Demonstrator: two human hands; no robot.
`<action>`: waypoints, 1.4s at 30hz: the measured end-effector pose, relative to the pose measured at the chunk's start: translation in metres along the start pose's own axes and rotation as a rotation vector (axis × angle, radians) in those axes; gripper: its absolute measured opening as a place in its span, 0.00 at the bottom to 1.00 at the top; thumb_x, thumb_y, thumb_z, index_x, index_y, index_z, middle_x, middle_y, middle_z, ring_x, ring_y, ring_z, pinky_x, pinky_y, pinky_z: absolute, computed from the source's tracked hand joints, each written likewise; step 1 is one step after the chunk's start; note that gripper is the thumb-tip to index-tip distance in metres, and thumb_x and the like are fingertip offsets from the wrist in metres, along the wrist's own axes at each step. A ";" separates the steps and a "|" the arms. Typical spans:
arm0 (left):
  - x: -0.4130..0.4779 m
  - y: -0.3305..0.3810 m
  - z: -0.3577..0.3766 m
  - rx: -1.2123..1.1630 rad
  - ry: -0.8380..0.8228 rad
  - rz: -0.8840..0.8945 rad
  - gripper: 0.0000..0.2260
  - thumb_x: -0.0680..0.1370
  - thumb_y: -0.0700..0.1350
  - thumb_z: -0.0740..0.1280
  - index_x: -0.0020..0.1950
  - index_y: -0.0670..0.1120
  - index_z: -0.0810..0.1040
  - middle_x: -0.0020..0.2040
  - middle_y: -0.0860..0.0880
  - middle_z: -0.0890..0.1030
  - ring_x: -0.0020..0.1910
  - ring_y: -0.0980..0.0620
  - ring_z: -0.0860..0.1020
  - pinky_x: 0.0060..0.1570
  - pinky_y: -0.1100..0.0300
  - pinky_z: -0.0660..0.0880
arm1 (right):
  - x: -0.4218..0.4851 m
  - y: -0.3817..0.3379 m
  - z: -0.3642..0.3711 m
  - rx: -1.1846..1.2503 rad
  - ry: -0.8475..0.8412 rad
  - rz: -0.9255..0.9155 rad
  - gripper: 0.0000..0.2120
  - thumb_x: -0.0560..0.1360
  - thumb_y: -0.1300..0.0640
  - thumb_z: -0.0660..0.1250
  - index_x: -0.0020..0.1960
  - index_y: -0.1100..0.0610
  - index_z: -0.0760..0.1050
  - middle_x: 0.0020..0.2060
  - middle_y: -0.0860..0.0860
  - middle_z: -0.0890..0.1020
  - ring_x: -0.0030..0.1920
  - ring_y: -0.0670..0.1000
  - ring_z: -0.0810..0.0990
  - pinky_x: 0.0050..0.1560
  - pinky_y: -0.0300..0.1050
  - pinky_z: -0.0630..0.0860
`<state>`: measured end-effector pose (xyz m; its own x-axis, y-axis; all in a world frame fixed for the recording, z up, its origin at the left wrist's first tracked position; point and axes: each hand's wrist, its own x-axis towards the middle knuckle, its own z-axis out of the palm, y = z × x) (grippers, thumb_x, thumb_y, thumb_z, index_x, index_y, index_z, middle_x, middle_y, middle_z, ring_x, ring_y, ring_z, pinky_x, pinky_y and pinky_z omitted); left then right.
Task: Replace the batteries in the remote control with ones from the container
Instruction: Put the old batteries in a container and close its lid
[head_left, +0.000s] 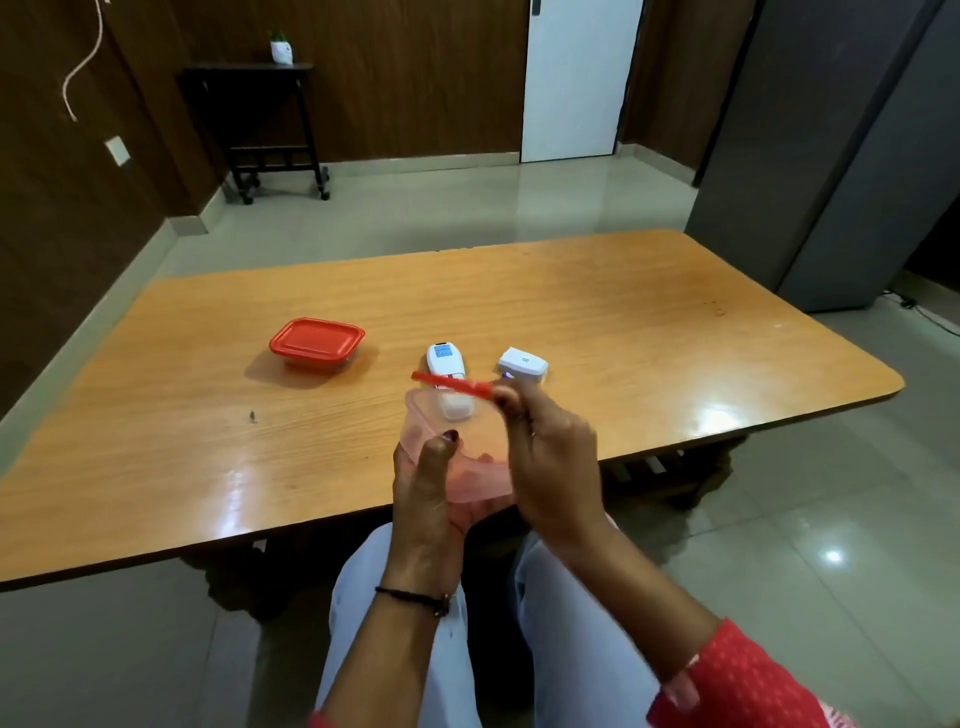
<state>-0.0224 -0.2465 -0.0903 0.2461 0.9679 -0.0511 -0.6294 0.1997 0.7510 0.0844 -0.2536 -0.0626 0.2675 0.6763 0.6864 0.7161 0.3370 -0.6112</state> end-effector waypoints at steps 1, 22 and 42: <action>0.000 0.002 -0.006 -0.002 0.021 -0.009 0.23 0.61 0.52 0.70 0.56 0.55 0.79 0.53 0.45 0.82 0.52 0.41 0.79 0.50 0.38 0.75 | 0.016 0.009 -0.004 0.053 0.074 0.083 0.14 0.79 0.50 0.55 0.47 0.52 0.78 0.36 0.52 0.84 0.34 0.52 0.81 0.33 0.47 0.76; 0.087 -0.096 0.036 0.018 0.051 -0.212 0.31 0.69 0.45 0.71 0.69 0.61 0.64 0.66 0.46 0.76 0.61 0.44 0.78 0.48 0.49 0.79 | 0.079 0.236 -0.061 0.775 0.631 1.383 0.14 0.80 0.62 0.59 0.63 0.68 0.67 0.52 0.64 0.77 0.46 0.59 0.81 0.53 0.61 0.78; 0.117 -0.102 0.052 1.075 0.105 -0.154 0.26 0.67 0.51 0.75 0.63 0.47 0.74 0.54 0.53 0.74 0.57 0.53 0.73 0.53 0.60 0.71 | 0.046 0.172 -0.071 0.729 0.315 1.211 0.15 0.77 0.63 0.61 0.63 0.62 0.69 0.55 0.57 0.77 0.56 0.57 0.79 0.53 0.52 0.77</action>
<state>0.1089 -0.1619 -0.1388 0.1704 0.9625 -0.2112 0.3885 0.1313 0.9120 0.2658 -0.2112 -0.1086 0.6565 0.6459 -0.3898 -0.5036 -0.0095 -0.8639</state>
